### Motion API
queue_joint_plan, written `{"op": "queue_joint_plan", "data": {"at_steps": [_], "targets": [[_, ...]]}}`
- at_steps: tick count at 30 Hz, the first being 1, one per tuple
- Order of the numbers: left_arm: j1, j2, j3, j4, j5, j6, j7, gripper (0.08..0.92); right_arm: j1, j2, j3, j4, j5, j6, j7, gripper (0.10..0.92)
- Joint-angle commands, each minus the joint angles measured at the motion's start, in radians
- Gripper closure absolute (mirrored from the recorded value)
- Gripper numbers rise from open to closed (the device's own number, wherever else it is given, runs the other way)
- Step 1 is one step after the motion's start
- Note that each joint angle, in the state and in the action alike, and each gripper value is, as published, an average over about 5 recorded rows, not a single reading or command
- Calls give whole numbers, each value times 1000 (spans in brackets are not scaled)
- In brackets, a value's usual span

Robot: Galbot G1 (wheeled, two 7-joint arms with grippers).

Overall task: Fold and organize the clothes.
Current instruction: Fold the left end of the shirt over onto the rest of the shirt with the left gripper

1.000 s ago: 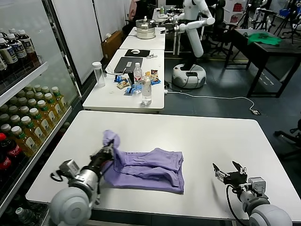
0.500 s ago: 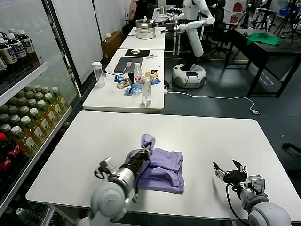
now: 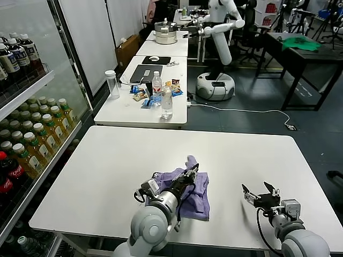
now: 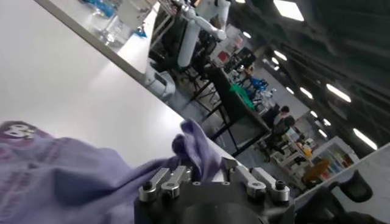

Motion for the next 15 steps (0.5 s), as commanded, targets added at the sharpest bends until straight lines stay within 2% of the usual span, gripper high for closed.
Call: {"op": "queue_joint_plan", "data": {"at_steps": [1,5,10,15], "targets": [[51,25,-32,-69,54,-16,56,488,5,2,-3,-4,-1,3,-1,203],[103,91,-108,-111,136,-39,61,376,11,3,-5,-6,-1,6,-4,203],[167,189,-175,-25,486,-58,51,235,17,7,-8,-8,-2,12,-6,203],[226,231,-186,32,679,-29,17,181,17,13,-12,-10,-10,17,-9,203]]}}
